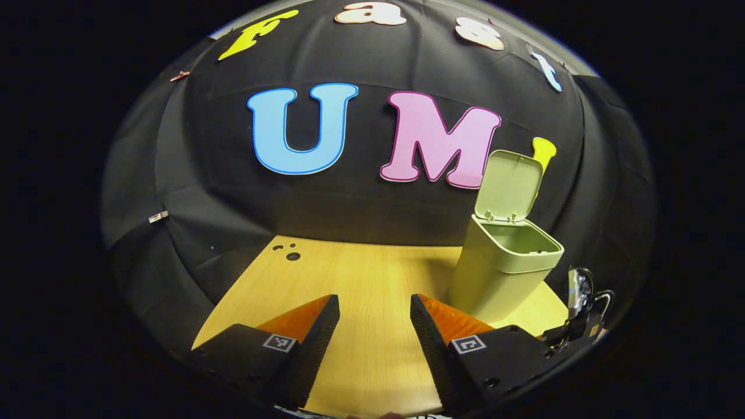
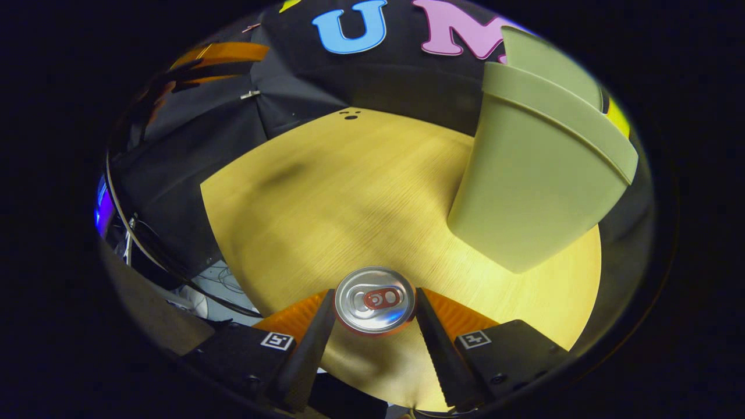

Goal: Press the lid of the desktop garbage bin to open it, pick up the crumpled paper on the desktop and throw it into the bin, then pick up the pop can on the desktop and drop it into the bin, and finally close the garbage bin lid.

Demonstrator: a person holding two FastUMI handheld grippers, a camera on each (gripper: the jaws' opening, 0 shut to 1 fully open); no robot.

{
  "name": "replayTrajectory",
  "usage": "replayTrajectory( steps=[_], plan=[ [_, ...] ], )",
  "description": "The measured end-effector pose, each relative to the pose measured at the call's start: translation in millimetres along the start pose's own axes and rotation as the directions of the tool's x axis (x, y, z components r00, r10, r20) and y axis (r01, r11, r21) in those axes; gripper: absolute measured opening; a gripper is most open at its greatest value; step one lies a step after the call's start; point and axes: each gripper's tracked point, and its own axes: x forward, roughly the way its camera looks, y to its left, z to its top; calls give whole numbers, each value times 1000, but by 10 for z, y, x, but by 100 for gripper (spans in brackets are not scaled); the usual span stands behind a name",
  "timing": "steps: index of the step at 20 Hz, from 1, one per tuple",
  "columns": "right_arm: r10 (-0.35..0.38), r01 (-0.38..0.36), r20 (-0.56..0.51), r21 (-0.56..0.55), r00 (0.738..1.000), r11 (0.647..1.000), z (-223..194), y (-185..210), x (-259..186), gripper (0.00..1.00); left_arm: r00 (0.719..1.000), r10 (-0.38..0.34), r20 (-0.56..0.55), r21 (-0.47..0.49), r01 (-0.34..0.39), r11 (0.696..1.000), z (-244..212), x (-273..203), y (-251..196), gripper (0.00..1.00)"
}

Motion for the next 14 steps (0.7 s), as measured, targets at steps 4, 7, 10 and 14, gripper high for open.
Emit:
replayTrajectory(
  steps=[4, 7, 10, 14],
  plan=[
    [-6, 3, 73, 46, 997, 999, 424, -93, -330, 86, 1000, -16, 1, 1, 16, 1000, -11, 35, -115, 82],
    [-24, 13, 163, 67, 986, 998, 831, -165, -651, 86, 999, -38, 6, -5, 38, 999, -9, 72, -225, 82],
    [-47, 29, 251, 74, 967, 997, 1269, -297, -929, 86, 998, -62, 7, -7, 62, 998, -4, 133, -331, 82],
    [-72, 36, 360, 105, 930, 994, 1781, -440, -1256, 86, 996, -86, 13, -3, 86, 996, 38, 191, -447, 82]
  ],
)
